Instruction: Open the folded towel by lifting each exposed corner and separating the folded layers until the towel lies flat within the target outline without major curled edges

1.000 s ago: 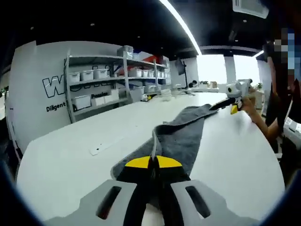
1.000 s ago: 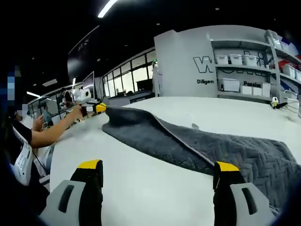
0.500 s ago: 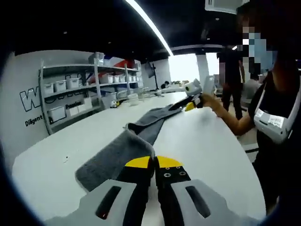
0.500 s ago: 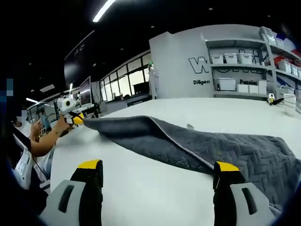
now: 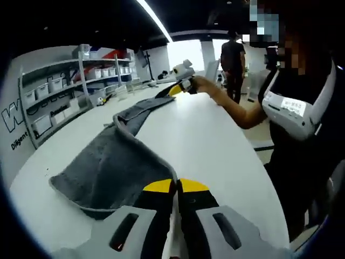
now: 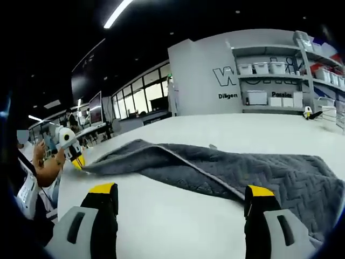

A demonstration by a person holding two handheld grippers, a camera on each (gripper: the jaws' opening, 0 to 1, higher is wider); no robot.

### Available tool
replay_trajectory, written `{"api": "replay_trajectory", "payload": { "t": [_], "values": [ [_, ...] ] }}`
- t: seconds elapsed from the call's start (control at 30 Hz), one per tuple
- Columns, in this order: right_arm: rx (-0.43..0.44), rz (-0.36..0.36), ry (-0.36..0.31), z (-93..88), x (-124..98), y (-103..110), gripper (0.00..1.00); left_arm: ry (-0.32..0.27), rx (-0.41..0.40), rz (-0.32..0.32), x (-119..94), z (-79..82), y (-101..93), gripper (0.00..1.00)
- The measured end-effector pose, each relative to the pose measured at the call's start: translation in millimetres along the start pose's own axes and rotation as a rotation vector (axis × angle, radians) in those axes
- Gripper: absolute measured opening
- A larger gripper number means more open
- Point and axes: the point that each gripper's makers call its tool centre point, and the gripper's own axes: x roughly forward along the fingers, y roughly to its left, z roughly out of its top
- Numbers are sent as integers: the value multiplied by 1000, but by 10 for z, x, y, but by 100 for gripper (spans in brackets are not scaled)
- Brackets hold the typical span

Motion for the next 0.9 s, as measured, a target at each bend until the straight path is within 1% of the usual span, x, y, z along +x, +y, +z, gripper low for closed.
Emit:
{"api": "replay_trajectory", "payload": {
  "t": [0.03, 0.1, 0.17, 0.2, 0.27, 0.3, 0.37, 0.47, 0.5, 0.57, 0.67, 0.7, 0.8, 0.9],
  "values": [
    [-1, 1, 12, -19, 5, -8, 99, 4, -6, 4, 3, -23, -1, 3],
    [0, 0, 15, -25, 12, -19, 99, -11, -73, 7, 3, -39, 6, 3],
    [8, 5, 20, -38, 25, -18, 99, -16, -110, -3, -4, -60, 8, 3],
    [10, 6, 23, -47, 29, -16, 99, -16, -158, 2, -13, -73, 16, 3],
    [10, 4, 31, -66, 34, -14, 99, -18, -169, -7, -15, -80, -16, 3],
    [9, 3, 34, -71, 35, -18, 99, -15, -193, -14, -28, -97, -34, 3],
    [9, 3, 34, -70, 36, -17, 99, -9, -195, -17, -47, -116, -43, 3],
    [13, 6, 33, -65, 33, -20, 99, 34, -230, -32, -89, -207, -108, 3],
    [11, 4, 33, -67, 32, -19, 99, 58, -242, -34, -108, -252, -123, 3],
    [8, 3, 37, -79, 32, -8, 99, 84, -218, -21, -133, -304, -140, 3],
    [6, 9, 45, -94, 40, 16, 99, 92, -248, -29, -177, -320, -176, 3],
    [5, 10, 46, -92, 41, 13, 99, 93, -278, -32, -198, -323, -180, 3],
    [-1, 11, 50, -95, 40, 16, 99, 90, -259, -27, -188, -331, -190, 5],
    [3, 10, 45, -84, 35, 12, 99, 112, -236, -10, -151, -389, -175, 9]
  ]
}}
